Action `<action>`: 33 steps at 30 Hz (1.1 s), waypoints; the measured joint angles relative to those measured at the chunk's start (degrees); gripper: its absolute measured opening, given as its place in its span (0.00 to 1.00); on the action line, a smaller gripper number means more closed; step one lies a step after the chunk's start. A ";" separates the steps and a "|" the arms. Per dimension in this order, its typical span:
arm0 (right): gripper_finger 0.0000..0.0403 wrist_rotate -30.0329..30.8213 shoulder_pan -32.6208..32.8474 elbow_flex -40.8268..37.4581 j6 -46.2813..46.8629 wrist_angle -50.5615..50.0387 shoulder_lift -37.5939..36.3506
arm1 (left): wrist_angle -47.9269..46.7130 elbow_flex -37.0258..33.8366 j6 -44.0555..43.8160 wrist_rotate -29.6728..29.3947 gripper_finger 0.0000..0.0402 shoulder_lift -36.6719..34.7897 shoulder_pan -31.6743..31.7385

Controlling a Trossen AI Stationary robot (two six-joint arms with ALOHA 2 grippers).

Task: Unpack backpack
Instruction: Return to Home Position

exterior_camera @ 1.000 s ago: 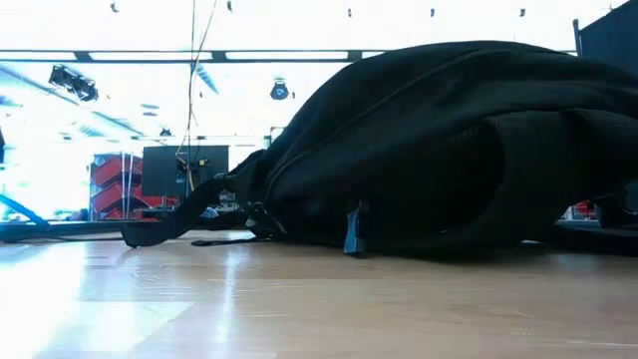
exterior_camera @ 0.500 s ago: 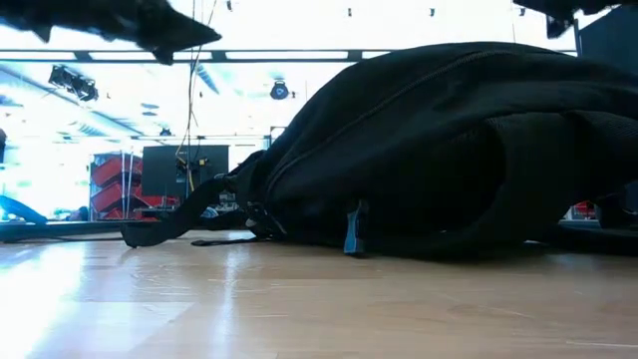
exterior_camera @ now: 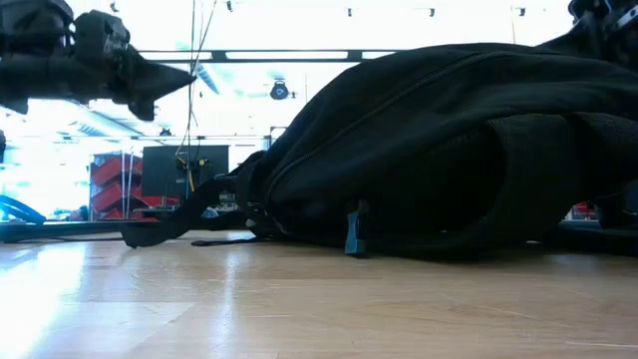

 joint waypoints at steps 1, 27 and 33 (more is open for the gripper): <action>0.00 -0.30 0.00 -1.28 0.03 1.67 -0.02 | 0.93 -1.00 -0.62 1.02 0.00 0.11 -0.01; 0.01 -0.38 -0.04 -8.49 -2.18 9.15 0.98 | -6.82 -1.62 -0.93 4.60 0.00 0.90 -0.06; 0.00 -0.16 -0.04 -8.49 -2.42 9.36 0.98 | -6.84 -1.62 -0.94 4.58 0.00 0.90 -0.06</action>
